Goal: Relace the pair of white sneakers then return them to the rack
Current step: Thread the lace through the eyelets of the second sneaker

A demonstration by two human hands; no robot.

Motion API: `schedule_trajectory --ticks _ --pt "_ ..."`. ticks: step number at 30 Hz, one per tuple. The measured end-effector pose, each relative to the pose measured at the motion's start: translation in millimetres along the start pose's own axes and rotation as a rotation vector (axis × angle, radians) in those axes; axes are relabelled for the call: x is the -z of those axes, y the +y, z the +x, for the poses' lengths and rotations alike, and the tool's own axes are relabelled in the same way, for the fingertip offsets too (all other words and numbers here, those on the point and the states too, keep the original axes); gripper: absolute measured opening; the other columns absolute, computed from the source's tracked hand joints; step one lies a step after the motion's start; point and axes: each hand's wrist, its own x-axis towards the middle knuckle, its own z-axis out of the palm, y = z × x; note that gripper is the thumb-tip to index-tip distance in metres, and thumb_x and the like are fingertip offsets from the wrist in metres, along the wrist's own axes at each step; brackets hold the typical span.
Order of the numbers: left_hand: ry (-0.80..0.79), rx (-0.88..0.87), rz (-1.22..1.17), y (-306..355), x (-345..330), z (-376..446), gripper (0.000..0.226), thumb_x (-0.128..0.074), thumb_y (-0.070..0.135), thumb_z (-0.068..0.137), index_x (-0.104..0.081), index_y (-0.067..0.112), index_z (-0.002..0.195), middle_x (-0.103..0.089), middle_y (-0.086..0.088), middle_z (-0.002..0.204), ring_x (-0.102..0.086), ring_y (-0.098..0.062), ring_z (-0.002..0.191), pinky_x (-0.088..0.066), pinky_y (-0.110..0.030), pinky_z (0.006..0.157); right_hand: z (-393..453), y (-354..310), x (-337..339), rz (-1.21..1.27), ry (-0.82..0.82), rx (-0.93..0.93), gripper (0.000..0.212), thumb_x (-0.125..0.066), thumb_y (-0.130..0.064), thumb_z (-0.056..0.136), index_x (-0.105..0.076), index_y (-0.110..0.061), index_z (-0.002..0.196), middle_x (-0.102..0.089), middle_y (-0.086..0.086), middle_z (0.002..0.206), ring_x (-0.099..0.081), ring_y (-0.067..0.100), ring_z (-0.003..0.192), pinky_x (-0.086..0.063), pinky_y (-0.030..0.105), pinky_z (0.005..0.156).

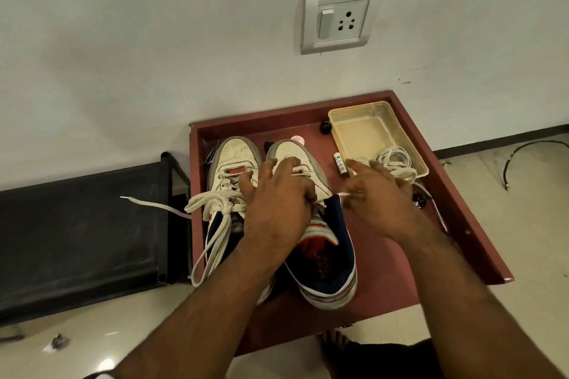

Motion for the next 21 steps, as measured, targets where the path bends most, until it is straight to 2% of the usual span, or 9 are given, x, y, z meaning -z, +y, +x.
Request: schedule_trajectory --ticks 2,4,8,11,14,15,17,19,21 --pt "-0.005 0.002 0.002 0 -1 1 0.013 -0.068 0.037 0.086 -0.071 0.038 0.098 -0.034 0.015 0.151 -0.015 -0.017 0.146 -0.005 -0.054 0.112 0 27 16 0.156 0.226 -0.082 0.014 -0.071 -0.033 0.085 -0.068 -0.047 0.082 -0.046 -0.018 0.146 -0.040 0.018 0.138 -0.029 0.055 0.110" --pt "0.002 -0.007 -0.004 2 0 2 0.015 -0.068 0.039 0.086 -0.071 0.039 0.100 -0.035 0.015 0.151 -0.017 -0.016 0.145 -0.006 -0.054 0.111 -4 46 27 0.278 0.364 -0.179 0.012 -0.074 -0.032 0.083 -0.076 -0.036 0.093 -0.052 -0.012 0.142 -0.050 0.017 0.129 -0.036 0.052 0.107" --pt "-0.063 -0.004 0.022 -4 16 6 0.040 -0.061 0.049 0.090 -0.054 0.043 0.129 -0.033 0.012 0.153 -0.023 -0.018 0.144 -0.003 -0.060 0.112 -7 35 24 0.377 0.407 -0.178 0.024 -0.075 -0.022 0.083 -0.075 -0.017 0.107 -0.054 0.002 0.142 -0.052 0.022 0.127 -0.040 0.040 0.106" --pt "-0.079 0.059 0.100 -23 37 10 0.029 -0.053 0.050 0.094 -0.060 0.042 0.122 -0.037 0.010 0.151 -0.025 -0.023 0.144 -0.003 -0.064 0.115 -5 18 22 0.239 0.269 -0.095 0.046 -0.078 -0.026 0.079 -0.065 -0.037 0.122 -0.040 -0.004 0.152 -0.036 0.022 0.140 -0.030 0.056 0.111" --pt "-0.232 0.129 0.214 -35 50 8 0.026 -0.057 0.058 0.089 -0.067 0.043 0.108 -0.026 0.005 0.159 -0.006 -0.030 0.150 0.001 -0.067 0.113 -7 -2 14 0.009 0.014 -0.014 0.082 -0.078 -0.031 0.079 -0.032 -0.053 0.143 -0.005 -0.009 0.163 0.001 0.025 0.150 -0.008 0.063 0.114" --pt "-0.283 0.136 0.206 -35 53 7 0.027 -0.058 0.061 0.087 -0.068 0.043 0.106 -0.022 0.005 0.161 0.001 -0.030 0.151 0.004 -0.068 0.111 -9 -9 9 -0.058 -0.012 0.034 0.079 -0.075 -0.031 0.083 -0.030 -0.056 0.143 0.002 -0.011 0.163 0.008 0.025 0.150 -0.004 0.062 0.114" --pt "-0.342 0.113 0.163 -32 54 5 0.026 -0.061 0.059 0.087 -0.070 0.040 0.103 -0.017 0.005 0.163 0.008 -0.030 0.151 0.010 -0.068 0.110 -9 -20 5 -0.129 -0.022 0.117 0.057 -0.065 -0.021 0.090 -0.046 -0.054 0.133 0.006 -0.013 0.163 0.016 0.025 0.149 0.001 0.062 0.114" --pt "-0.366 0.094 0.148 -32 54 4 0.024 -0.061 0.055 0.089 -0.070 0.040 0.105 -0.016 0.006 0.163 0.011 -0.029 0.151 0.014 -0.067 0.109 -7 -22 4 -0.101 -0.062 0.115 0.045 -0.058 -0.008 0.091 -0.063 -0.050 0.106 0.003 -0.017 0.162 0.018 0.022 0.149 0.005 0.063 0.116" --pt "-0.408 0.083 0.187 -37 54 5 0.024 -0.059 0.054 0.090 -0.067 0.045 0.111 -0.011 0.008 0.164 0.015 -0.028 0.150 0.016 -0.067 0.108 -7 -24 5 -0.048 -0.118 0.080 0.047 -0.058 -0.005 0.089 -0.058 -0.051 0.083 -0.003 -0.023 0.161 0.014 0.018 0.150 0.006 0.062 0.116"
